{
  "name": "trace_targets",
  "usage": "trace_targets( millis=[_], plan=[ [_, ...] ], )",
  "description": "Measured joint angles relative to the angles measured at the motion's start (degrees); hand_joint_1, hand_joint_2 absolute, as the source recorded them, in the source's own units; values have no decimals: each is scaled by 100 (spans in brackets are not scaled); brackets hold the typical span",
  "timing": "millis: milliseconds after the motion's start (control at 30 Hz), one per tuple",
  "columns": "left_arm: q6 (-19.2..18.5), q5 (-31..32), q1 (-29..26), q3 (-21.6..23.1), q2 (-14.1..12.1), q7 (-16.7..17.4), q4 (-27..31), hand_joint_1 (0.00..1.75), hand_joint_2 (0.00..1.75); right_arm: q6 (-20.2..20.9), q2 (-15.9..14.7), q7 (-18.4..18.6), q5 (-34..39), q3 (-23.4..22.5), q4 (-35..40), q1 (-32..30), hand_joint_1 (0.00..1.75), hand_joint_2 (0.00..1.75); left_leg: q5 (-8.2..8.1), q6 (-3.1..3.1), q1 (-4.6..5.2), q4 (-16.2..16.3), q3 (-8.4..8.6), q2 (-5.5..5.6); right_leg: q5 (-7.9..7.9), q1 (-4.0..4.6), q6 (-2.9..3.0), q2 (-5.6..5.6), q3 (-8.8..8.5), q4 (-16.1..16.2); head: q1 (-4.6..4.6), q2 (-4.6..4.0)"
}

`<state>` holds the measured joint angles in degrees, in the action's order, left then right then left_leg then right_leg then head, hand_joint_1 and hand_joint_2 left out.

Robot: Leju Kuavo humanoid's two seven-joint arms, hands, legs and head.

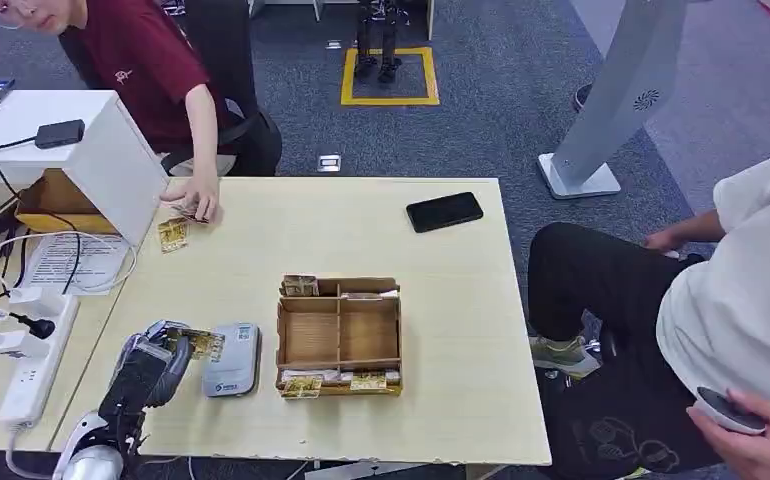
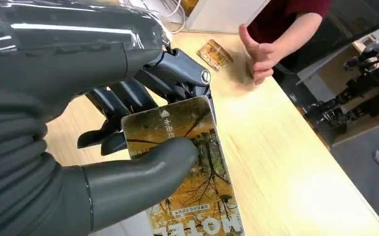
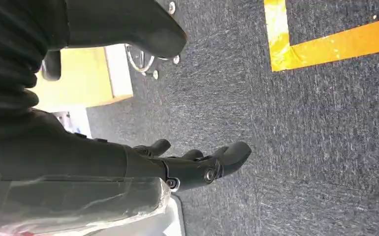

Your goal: Pass the card to the sensor for recognition and then transmit it.

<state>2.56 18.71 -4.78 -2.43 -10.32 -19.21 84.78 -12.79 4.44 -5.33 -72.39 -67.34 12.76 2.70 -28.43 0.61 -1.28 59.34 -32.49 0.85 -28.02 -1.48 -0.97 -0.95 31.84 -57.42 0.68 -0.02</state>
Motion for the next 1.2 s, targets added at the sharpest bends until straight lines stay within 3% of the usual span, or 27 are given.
trace_targets(
  millis=[233,733,1200],
  plan=[
    [420,336,151,9,205,48,-39,175,175,2,0,33,-35,0,0,5,0,175,0,0,0,0,0,0,0,0,0,0,1,0,0,0],
    [667,636,378,79,413,179,-199,175,175,9,0,18,-120,0,0,24,0,175,0,0,0,0,0,-1,1,0,0,0,2,0,0,0],
    [697,651,401,148,424,190,-348,175,175,9,0,0,-138,0,0,24,0,175,0,0,0,0,-1,-1,1,0,0,0,2,0,0,0]
  ],
)
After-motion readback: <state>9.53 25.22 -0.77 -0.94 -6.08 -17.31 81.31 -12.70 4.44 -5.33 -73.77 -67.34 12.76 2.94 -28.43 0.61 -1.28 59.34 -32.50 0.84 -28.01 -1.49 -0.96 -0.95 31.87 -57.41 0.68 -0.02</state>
